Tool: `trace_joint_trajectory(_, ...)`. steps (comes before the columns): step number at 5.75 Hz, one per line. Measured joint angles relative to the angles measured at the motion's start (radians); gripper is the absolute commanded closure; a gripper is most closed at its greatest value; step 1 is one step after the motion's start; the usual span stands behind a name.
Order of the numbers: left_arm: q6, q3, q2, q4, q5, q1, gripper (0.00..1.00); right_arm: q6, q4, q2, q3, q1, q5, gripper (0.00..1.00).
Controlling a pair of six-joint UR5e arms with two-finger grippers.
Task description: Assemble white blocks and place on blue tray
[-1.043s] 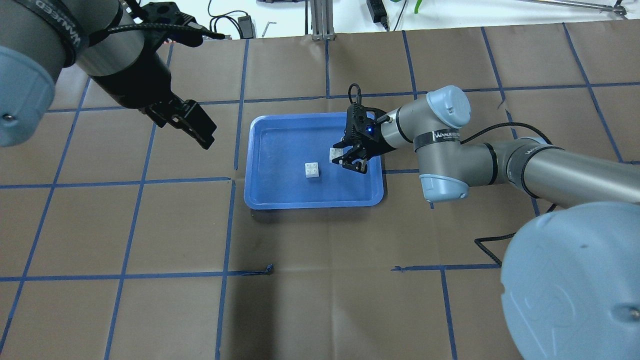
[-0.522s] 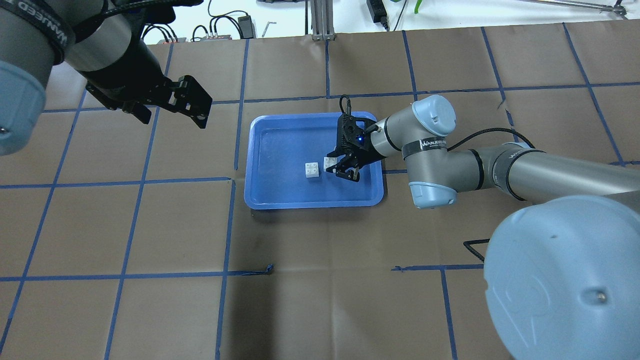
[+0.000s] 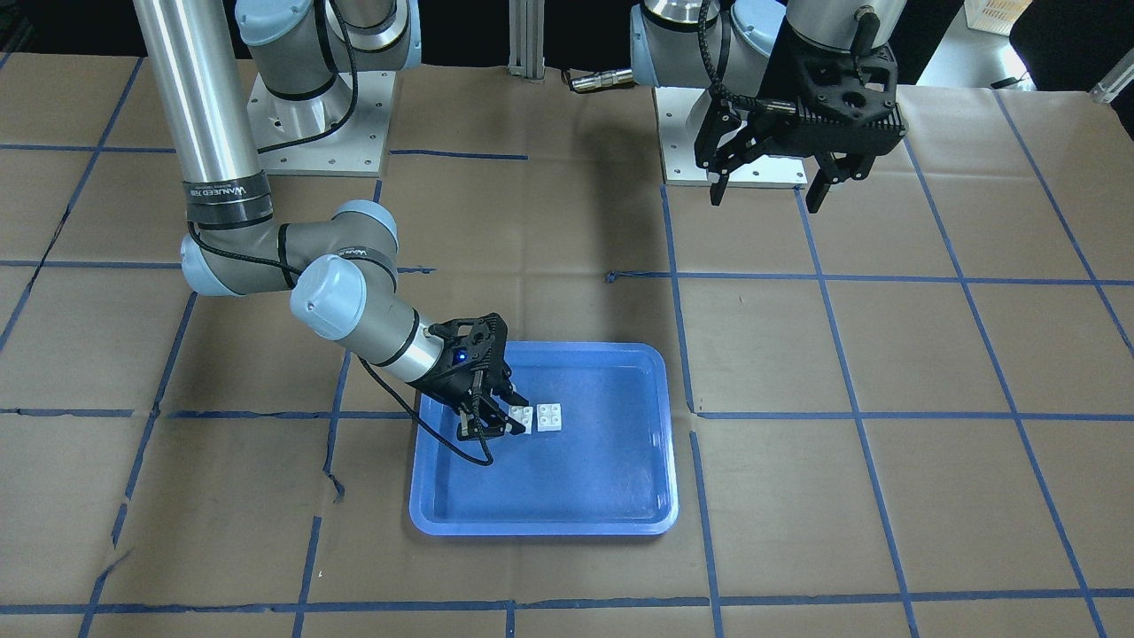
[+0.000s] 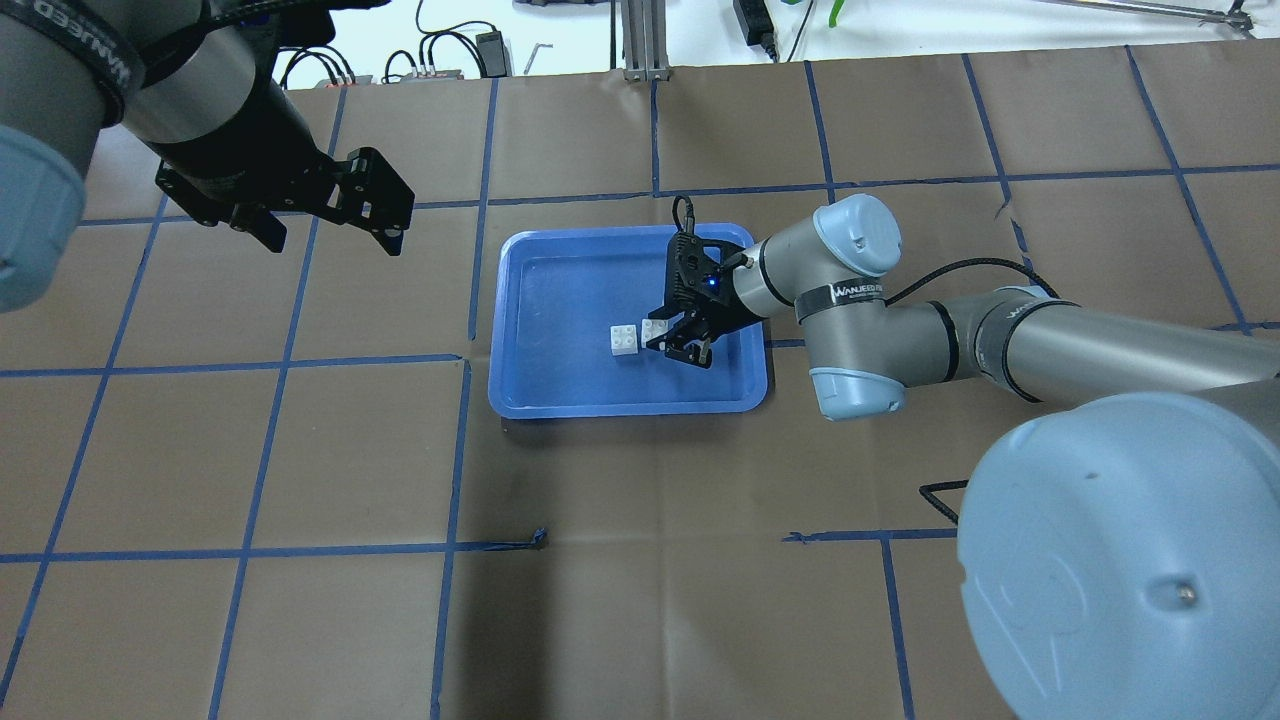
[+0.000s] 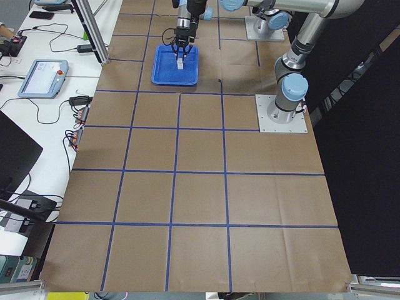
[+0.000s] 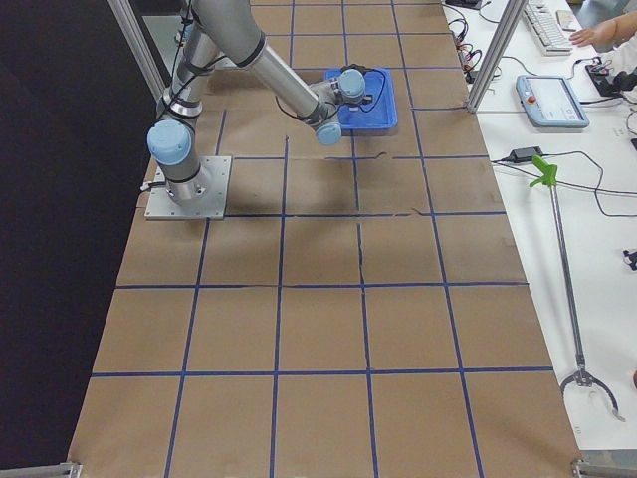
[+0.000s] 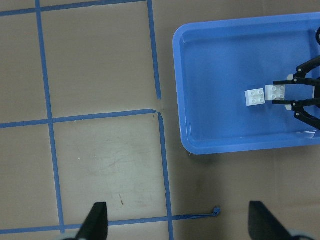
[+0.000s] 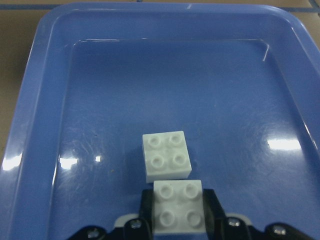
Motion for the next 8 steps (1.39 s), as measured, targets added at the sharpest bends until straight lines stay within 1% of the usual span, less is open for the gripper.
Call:
trace_joint_trajectory(6, -0.006, -0.007, -0.002, 0.001, -0.001, 0.002, 0.0, 0.014, -0.015, 0.01, 0.001, 0.013, 0.0, 0.82)
trace_joint_trajectory(8, -0.007, 0.002, -0.002, -0.026, -0.001, 0.005, 0.0, 0.014, -0.012, 0.009, 0.003, 0.013, 0.0, 0.82)
